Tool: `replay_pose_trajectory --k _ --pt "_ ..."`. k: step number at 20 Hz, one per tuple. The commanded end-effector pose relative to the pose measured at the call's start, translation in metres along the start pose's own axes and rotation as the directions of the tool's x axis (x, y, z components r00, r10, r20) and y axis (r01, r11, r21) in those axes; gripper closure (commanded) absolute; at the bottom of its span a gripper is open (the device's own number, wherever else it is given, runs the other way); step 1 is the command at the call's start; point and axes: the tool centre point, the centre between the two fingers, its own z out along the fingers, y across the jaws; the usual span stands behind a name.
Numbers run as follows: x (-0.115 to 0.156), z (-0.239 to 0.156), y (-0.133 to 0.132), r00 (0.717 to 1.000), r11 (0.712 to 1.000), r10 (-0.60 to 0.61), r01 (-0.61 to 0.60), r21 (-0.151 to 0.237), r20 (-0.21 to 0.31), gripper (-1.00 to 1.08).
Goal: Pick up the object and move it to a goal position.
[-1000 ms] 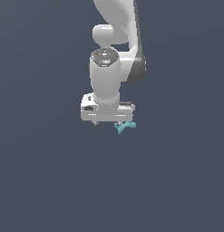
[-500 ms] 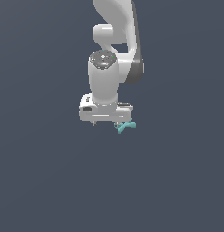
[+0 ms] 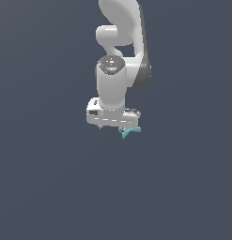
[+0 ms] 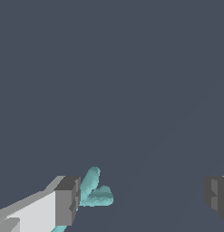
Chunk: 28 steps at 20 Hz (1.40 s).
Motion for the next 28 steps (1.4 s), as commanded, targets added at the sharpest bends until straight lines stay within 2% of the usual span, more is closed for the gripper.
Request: replay_pose_trajectory --k 1,7,14,21,28 --pt "-0.004 0.004 -0.005 0.999 0.999 0.041 -0.041 0.002 0.001 -0.92" --pt "-0.015 0.018 -0.019 0.985 0.985 0.17 -0.17 0.006 0.006 -0.92" --pt "-0.031 0.034 -0.035 0.944 0.944 0.33 -0.33 0.008 0.011 -0.92" --pt "-0.047 0.05 -0.049 0.876 0.876 0.482 -0.482 0.006 0.017 -0.92" --pt "-0.065 0.064 -0.062 0.784 0.784 0.621 -0.621 0.002 0.02 -0.92"
